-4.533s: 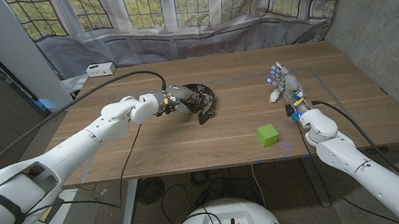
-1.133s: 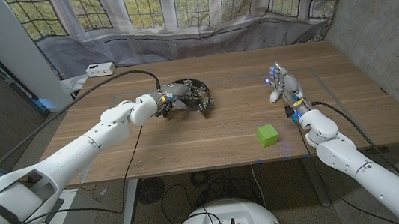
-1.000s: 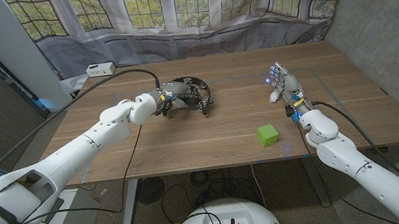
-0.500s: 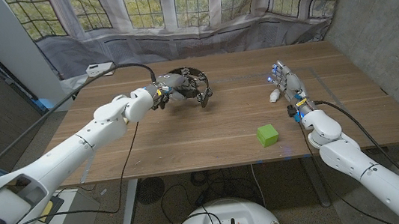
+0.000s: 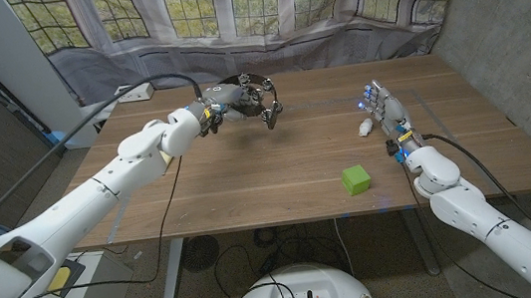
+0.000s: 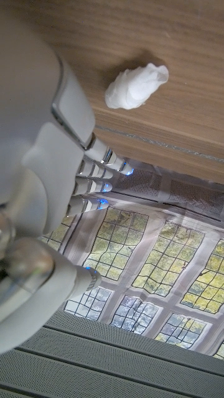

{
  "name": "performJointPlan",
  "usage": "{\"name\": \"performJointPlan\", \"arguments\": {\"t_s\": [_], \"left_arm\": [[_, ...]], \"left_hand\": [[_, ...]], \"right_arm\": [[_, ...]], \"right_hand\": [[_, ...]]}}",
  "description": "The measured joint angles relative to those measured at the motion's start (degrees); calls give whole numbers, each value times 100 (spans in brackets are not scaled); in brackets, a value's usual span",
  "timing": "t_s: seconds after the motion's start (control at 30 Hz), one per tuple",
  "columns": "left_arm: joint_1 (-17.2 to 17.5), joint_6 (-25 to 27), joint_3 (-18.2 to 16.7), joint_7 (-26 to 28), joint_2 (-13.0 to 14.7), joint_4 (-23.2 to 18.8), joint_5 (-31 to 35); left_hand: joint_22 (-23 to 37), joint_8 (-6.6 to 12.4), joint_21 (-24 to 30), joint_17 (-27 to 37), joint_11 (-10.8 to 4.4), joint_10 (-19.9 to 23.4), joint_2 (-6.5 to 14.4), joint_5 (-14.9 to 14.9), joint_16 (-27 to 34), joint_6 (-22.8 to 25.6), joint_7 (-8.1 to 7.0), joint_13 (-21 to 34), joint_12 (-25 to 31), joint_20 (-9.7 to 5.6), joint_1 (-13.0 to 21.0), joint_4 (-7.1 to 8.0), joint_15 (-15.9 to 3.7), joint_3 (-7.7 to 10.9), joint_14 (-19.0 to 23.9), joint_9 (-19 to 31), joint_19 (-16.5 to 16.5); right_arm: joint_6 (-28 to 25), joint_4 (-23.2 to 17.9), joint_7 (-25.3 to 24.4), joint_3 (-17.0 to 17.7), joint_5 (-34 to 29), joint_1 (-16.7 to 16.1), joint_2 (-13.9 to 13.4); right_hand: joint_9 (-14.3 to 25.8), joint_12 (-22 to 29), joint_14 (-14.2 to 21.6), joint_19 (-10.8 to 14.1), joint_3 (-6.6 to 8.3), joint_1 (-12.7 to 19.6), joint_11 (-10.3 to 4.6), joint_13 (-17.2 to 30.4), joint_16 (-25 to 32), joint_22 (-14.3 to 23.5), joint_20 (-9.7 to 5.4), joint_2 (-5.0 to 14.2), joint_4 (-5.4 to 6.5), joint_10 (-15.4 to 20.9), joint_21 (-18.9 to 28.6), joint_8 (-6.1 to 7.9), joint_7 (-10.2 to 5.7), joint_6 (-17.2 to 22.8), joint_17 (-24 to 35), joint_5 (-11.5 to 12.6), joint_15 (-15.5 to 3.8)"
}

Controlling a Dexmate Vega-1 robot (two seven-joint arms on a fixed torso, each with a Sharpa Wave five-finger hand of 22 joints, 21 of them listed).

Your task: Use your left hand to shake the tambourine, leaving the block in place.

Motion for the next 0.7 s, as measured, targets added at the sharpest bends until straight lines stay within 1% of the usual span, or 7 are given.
{"name": "performJointPlan", "arguments": {"t_s": [0.07, 0.2, 0.3, 0.37, 0.53, 0.7], "left_arm": [[10, 48, -22, 21, -17, -57, 13], [24, 112, -65, 67, -101, -178, 19], [24, 95, -83, 158, -168, -202, 6], [25, 61, -86, 233, -197, -202, -6], [42, -170, -155, 540, -300, -112, -139], [110, -364, -304, 799, -311, -60, -333]], "left_hand": [[0, 0, 0, 8, 0, 0, 0, 0, -15, 0, 0, 0, -2, 19, 0, 0, 0, 0, 0, 0, -19], [0, -1, 0, 25, 1, -1, 0, 0, -21, 0, 0, 0, -3, -1, 0, 0, -1, 0, 0, -13, -40], [0, -1, 0, 25, 9, -9, 0, 0, -21, 0, 0, 0, -4, 20, 0, 0, -1, 0, 1, -20, -61], [0, -1, 0, 25, 10, -10, 0, 0, -22, 0, 0, 0, -4, 7, 0, 0, -1, 0, 1, -20, -90], [0, -17, 0, 54, 10, -10, 0, -2, -38, 25, -24, 1, -5, 7, 0, 0, -2, 0, 1, -25, -90], [-1, -26, 45, 54, 11, -11, 0, -2, -43, 37, -34, 42, -16, 8, 0, 0, -2, 0, 1, -30, -91]], "right_arm": [[0, 28, 48, 26, 40, -1, -22], [11, 72, 206, 71, 163, 0, -53], [21, 91, 255, 105, 212, 0, -80], [22, 93, 322, 123, 276, 0, -100], [-13, 36, 366, 170, 349, -30, -152], [-58, -51, 278, 183, 349, -62, -154]], "right_hand": [[0, 0, 0, 0, 0, 0, 0, 0, 0, 0, 0, 0, 0, 0, 0, 0, 0, 0, 0, 0, 0], [0, 0, -1, 0, 0, 0, 0, 0, 0, 0, 0, 0, 0, 0, 0, 0, 0, 0, 14, 0, 0], [0, 0, 0, 0, 0, 0, 0, 0, 0, 0, 0, 0, 0, -1, 0, 0, 0, 0, 14, 0, 0], [0, 0, -1, 0, 0, 0, 0, 0, 0, 0, 0, 0, 0, -1, 0, 0, 0, 0, 14, 0, 0], [0, 0, -1, 0, 0, 0, 12, 0, 0, 0, 0, 0, 0, 11, 0, 0, 0, 0, 14, 0, 0], [0, 0, -1, 0, 0, 0, 11, 0, 0, 0, 0, 0, 0, 10, 0, 0, 0, 0, 14, 0, 0]]}}
